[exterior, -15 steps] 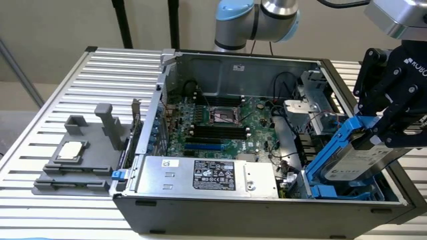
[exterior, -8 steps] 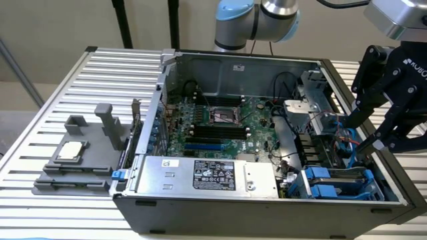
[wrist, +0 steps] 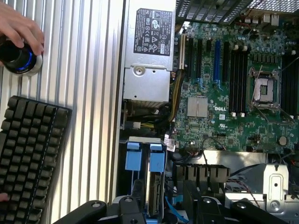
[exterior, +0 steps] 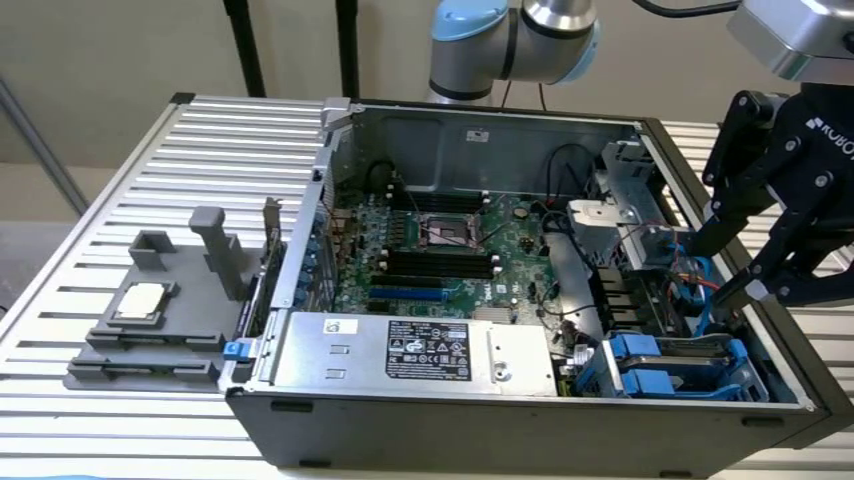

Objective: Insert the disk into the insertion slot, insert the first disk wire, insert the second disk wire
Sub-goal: 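Insert the first disk wire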

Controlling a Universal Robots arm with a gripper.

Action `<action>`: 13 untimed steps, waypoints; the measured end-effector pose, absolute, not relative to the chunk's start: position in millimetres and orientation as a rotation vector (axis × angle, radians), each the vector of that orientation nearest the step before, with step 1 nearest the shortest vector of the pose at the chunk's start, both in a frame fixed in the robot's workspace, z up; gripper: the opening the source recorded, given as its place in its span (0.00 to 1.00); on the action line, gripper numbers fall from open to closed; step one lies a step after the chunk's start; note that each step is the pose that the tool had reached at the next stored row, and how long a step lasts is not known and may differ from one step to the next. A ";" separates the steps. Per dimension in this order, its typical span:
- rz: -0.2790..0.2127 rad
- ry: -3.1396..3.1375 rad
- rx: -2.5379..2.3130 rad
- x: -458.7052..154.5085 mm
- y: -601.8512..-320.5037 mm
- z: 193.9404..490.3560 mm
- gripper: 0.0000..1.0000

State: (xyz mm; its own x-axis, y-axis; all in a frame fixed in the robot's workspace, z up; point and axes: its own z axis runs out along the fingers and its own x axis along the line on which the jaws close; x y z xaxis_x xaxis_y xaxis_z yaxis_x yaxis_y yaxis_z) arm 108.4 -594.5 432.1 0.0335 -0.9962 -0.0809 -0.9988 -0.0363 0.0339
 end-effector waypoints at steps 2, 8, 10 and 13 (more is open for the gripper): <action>0.127 2.158 -2.235 108.4 -594.5 432.1 0.47; 0.127 2.158 -2.235 108.4 -594.5 432.1 0.47; 0.128 2.158 -2.236 110.3 -594.5 432.0 0.47; 0.134 2.159 -2.236 122.5 -594.7 431.0 0.47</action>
State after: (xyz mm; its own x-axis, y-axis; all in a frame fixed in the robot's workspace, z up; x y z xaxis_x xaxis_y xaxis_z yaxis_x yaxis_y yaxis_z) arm 122.5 -594.7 431.0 0.0332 -0.9960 -0.0829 -0.9986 -0.0364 0.0383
